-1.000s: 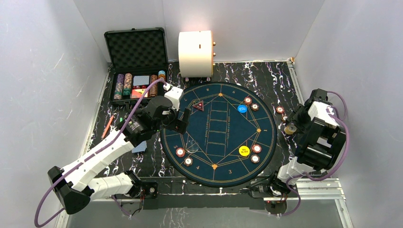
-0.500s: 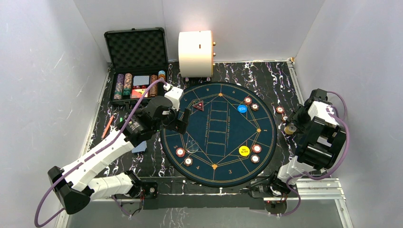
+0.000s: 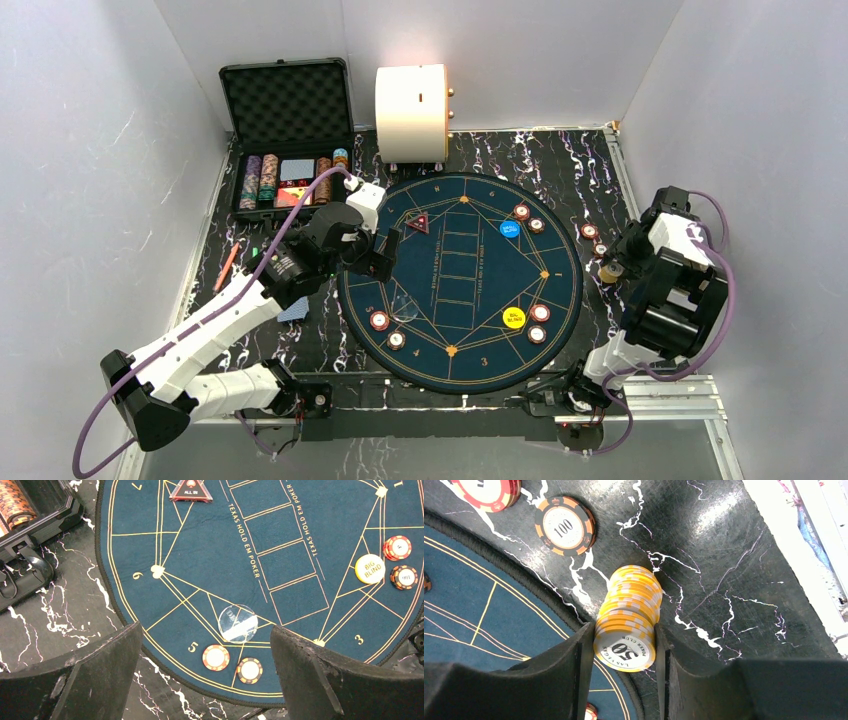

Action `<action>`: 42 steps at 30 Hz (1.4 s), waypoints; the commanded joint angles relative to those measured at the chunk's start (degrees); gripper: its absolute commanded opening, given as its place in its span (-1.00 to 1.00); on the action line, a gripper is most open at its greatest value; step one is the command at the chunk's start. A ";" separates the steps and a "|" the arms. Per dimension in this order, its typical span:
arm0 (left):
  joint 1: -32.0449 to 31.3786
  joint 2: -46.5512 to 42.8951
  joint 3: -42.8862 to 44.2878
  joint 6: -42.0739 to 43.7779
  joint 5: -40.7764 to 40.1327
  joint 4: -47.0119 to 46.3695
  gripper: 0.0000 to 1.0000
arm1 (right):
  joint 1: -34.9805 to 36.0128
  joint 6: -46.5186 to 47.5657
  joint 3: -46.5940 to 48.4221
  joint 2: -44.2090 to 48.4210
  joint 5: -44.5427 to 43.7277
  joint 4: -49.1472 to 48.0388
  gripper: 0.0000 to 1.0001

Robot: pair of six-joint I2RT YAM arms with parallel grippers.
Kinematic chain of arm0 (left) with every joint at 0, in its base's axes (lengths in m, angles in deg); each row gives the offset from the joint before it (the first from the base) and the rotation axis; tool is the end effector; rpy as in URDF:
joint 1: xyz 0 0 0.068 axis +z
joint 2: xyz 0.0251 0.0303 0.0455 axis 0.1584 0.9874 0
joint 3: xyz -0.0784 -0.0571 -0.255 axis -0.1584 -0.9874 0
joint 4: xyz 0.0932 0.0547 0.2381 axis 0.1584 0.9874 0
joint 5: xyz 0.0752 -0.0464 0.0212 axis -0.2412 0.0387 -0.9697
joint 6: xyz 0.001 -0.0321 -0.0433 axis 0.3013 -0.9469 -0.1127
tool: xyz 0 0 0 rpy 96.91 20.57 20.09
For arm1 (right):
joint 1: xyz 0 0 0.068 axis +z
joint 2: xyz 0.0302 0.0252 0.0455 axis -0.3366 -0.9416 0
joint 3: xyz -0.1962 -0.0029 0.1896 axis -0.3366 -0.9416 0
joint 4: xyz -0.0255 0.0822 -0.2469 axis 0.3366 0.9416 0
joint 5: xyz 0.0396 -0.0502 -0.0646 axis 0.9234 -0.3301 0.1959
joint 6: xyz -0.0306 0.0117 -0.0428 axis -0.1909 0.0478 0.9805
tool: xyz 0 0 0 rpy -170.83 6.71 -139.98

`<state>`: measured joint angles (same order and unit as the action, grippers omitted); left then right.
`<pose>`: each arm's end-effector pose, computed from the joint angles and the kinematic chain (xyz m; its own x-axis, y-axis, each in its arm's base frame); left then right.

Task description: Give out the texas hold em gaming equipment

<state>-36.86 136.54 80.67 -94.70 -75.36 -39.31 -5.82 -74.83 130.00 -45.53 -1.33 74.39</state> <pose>0.1666 -0.1609 0.3547 -0.4719 0.1772 -0.8636 0.4754 0.8761 -0.0800 0.2772 -0.1323 0.2002 -0.6915 0.6311 -0.3516 0.6441 0.7590 0.0956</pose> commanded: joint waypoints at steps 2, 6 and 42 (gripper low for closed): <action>-0.08 -1.07 2.66 0.13 -0.10 1.47 0.97 | -0.43 0.02 2.14 4.44 -0.90 1.15 -0.33; 0.01 -1.07 4.00 -0.68 -0.03 2.24 0.97 | -0.39 -0.39 3.17 6.17 0.57 2.56 -0.34; 1.05 0.39 6.93 -2.83 -0.97 5.53 0.97 | 24.79 -7.50 14.14 -18.32 -2.08 -4.17 -0.27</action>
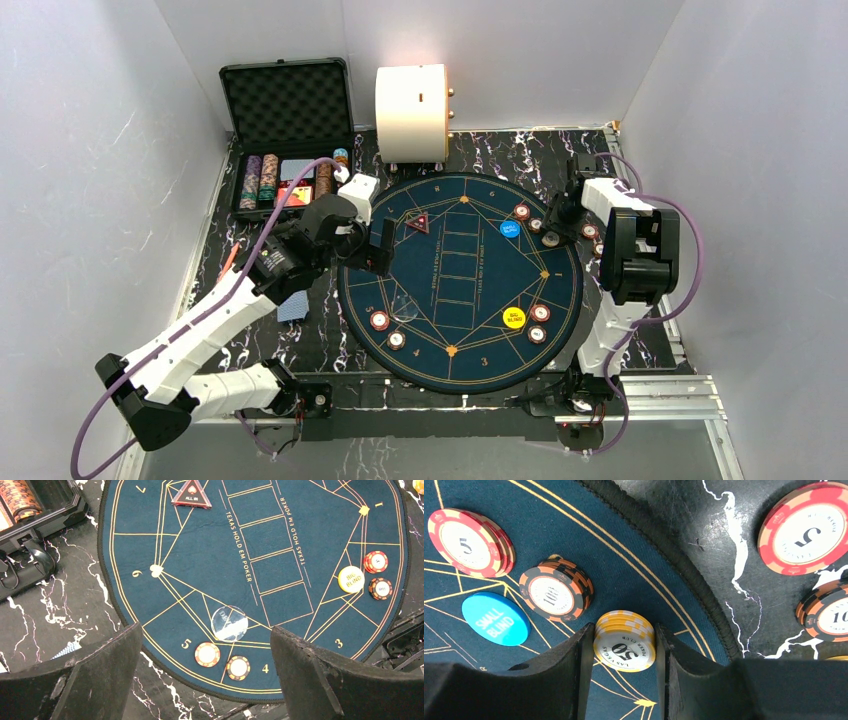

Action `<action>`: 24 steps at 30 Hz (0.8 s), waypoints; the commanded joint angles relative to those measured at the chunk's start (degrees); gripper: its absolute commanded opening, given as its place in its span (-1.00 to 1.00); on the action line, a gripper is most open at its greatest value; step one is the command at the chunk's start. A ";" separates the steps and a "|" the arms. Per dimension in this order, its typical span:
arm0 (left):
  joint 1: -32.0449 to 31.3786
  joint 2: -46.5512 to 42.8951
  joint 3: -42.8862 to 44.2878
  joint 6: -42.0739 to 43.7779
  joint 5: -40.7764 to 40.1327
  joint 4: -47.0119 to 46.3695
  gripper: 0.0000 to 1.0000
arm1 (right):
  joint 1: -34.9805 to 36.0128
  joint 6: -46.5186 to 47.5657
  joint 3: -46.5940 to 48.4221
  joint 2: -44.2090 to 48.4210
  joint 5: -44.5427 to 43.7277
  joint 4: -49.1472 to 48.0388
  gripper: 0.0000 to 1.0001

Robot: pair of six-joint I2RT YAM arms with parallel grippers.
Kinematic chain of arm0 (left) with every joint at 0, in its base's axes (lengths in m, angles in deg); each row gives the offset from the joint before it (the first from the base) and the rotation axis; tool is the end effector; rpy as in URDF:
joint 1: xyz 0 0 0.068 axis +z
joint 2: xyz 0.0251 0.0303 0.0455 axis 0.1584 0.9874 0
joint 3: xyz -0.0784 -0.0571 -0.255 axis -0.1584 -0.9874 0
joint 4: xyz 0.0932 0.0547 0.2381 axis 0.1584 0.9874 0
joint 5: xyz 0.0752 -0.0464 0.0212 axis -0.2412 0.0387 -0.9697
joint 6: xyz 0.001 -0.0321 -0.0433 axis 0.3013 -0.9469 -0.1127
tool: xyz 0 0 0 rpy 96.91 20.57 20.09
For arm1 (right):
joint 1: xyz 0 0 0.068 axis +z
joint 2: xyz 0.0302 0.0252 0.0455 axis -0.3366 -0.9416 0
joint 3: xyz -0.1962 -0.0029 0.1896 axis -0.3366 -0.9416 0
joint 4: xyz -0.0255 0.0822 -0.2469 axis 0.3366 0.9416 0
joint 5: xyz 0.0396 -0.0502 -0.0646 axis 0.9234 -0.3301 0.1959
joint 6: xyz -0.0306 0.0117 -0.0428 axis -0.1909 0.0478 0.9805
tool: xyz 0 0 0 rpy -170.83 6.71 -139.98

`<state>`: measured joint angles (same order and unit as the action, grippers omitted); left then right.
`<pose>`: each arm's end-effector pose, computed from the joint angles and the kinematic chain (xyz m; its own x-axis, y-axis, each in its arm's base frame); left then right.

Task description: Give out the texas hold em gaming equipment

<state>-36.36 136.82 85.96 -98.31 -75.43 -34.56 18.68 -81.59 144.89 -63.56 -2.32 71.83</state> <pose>0.1643 -0.1557 0.3768 -0.4990 0.1144 -0.8590 0.4366 0.8895 -0.1351 0.3830 -0.0073 0.1718 -0.8538 0.3982 -0.3354 0.3813 0.9169 0.1178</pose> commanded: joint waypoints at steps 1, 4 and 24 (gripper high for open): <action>0.63 0.06 1.63 0.85 -0.84 0.71 0.97 | 0.29 -0.75 -0.82 -0.44 -1.16 -1.55 -0.25; 0.78 0.02 1.62 1.10 -0.68 0.62 0.97 | 0.29 -0.78 -0.87 -0.19 -1.06 -1.38 -0.11; 1.09 -3.00 -0.50 2.73 1.49 -2.04 0.97 | -14.09 6.81 -6.67 22.76 -7.83 9.27 0.68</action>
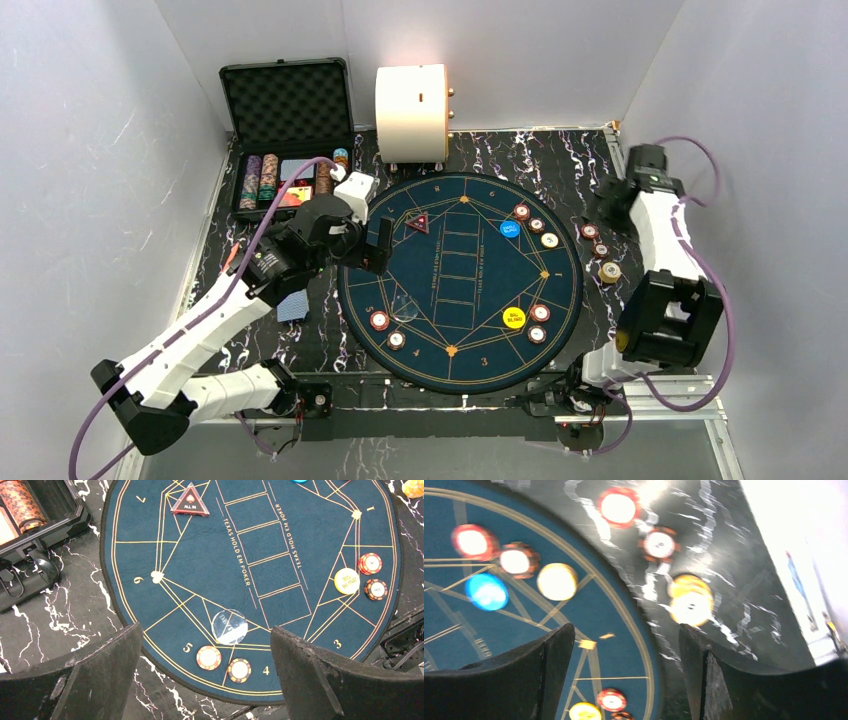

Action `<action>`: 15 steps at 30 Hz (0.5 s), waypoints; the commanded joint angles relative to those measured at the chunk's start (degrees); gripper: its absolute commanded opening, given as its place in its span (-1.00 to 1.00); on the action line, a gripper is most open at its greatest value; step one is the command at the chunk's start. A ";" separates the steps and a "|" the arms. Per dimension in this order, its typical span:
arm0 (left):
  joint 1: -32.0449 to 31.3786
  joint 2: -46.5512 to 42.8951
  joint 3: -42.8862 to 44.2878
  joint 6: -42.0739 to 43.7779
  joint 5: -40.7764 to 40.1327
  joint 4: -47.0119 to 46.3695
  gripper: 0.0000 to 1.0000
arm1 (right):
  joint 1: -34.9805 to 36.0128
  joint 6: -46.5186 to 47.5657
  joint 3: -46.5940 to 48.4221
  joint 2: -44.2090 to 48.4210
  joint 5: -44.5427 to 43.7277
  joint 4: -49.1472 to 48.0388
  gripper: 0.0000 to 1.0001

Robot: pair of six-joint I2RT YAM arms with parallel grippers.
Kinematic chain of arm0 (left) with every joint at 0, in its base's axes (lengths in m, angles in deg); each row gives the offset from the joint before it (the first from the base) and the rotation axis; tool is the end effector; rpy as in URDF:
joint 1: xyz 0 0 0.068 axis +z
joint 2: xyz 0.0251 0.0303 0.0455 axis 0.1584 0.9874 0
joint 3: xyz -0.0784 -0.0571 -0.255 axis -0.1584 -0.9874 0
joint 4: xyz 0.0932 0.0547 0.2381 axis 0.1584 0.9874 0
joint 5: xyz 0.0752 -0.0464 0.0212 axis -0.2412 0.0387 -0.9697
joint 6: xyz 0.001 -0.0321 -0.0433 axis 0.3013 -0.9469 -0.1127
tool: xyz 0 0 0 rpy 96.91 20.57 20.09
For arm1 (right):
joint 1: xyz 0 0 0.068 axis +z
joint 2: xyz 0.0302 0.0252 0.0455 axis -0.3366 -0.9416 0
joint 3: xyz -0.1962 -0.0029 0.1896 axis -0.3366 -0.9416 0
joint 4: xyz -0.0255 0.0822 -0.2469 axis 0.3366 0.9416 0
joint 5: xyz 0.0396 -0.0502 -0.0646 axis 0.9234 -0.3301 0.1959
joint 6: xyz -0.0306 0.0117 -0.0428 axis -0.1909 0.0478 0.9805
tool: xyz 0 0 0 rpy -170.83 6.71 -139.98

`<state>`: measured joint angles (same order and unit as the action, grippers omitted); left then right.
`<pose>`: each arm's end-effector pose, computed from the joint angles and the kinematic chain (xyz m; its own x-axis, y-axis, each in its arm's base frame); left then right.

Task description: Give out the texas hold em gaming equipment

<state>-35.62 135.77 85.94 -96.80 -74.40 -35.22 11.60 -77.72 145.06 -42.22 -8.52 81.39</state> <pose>0.1630 -0.1511 0.3815 -0.4744 0.1156 -0.8727 0.4537 0.8816 -0.1299 0.3187 -0.0498 0.2900 -0.7222 0.4232 -0.5471 0.4641 0.8830 0.0704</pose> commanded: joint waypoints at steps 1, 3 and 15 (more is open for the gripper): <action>0.37 -2.10 -0.69 1.35 0.44 -1.49 0.97 | -8.47 3.15 -7.92 1.22 -1.18 -1.05 0.71; 0.35 -2.21 -1.02 1.64 0.27 -1.64 0.97 | -10.42 3.30 -8.79 -0.20 0.16 -1.34 0.75; 0.35 -2.18 -2.02 2.68 -1.18 -1.66 0.97 | -11.56 2.52 -10.31 -6.52 -1.36 -4.63 0.86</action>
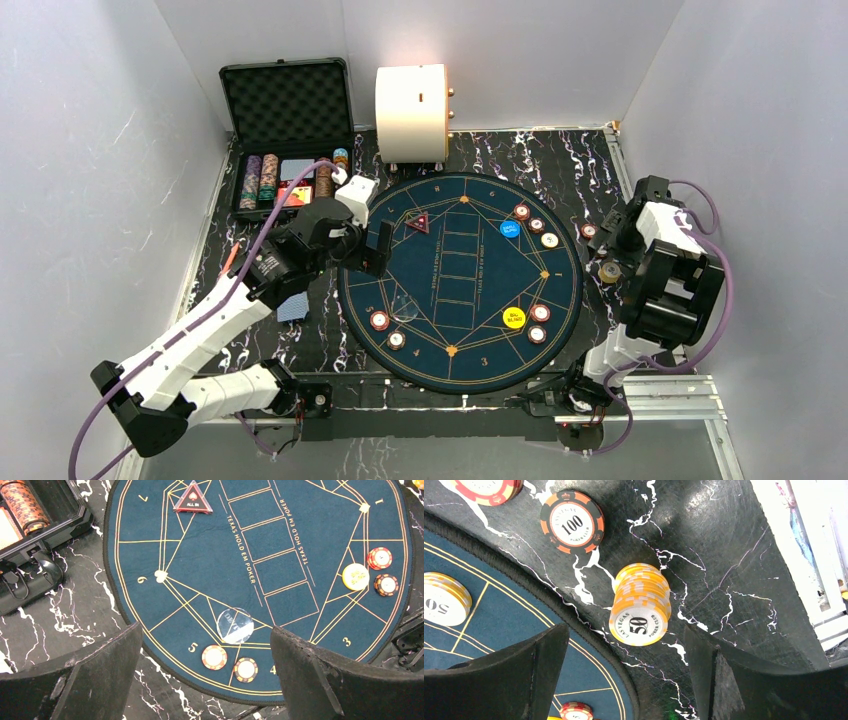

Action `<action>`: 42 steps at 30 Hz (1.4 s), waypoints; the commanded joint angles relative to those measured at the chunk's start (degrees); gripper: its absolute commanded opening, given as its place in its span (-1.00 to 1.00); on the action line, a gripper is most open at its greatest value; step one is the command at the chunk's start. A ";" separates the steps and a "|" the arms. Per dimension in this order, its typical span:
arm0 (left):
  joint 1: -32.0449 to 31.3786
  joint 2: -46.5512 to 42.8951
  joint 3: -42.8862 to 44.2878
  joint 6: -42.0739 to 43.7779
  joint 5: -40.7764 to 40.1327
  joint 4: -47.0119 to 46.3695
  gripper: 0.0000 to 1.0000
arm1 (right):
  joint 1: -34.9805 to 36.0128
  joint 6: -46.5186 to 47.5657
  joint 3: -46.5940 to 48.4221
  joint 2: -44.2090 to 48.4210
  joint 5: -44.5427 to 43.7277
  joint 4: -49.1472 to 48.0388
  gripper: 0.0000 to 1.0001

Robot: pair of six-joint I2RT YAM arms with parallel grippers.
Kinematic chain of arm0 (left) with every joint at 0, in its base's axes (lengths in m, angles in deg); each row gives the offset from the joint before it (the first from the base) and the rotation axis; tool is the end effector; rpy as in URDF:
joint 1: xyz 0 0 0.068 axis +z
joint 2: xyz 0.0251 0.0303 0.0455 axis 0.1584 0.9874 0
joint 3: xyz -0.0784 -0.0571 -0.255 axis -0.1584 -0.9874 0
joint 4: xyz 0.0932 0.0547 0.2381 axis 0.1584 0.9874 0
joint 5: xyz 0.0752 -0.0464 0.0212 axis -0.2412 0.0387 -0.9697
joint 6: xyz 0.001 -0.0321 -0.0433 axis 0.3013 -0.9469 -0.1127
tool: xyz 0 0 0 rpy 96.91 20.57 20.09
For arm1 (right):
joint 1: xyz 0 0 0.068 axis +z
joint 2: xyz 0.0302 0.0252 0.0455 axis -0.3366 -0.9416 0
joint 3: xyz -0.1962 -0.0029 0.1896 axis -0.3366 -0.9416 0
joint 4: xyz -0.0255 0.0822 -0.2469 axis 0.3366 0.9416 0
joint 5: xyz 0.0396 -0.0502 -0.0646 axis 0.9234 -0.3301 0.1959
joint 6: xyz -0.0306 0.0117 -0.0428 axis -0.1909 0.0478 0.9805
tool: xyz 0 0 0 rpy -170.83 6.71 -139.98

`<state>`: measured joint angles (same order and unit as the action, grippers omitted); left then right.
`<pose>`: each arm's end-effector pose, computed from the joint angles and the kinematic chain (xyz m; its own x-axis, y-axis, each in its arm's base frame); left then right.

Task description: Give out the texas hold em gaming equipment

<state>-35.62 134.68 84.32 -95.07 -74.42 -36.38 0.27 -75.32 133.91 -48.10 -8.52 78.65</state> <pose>0.1609 -0.1490 0.3779 -0.4535 0.1353 -0.8809 0.4684 0.8771 -0.1064 0.2960 -0.1091 0.2037 -0.7557 0.5608 -0.3381 0.6040 0.7965 -0.0288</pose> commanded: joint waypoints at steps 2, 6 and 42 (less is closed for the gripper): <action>0.35 -1.14 -0.51 1.06 -1.26 -0.47 0.97 | -0.73 0.11 0.40 -0.72 -1.18 -2.46 0.84; 0.35 -1.17 -0.61 1.05 -1.39 -0.52 0.97 | -1.34 -0.20 1.23 -2.22 -0.54 -2.70 0.77; 0.35 -1.62 0.31 0.87 -1.41 0.19 0.97 | -3.46 0.11 2.36 0.22 -0.59 -0.04 -0.43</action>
<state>-35.59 134.66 84.04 -94.29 -75.62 -36.33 -2.09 -74.55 134.50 -52.91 -8.46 77.10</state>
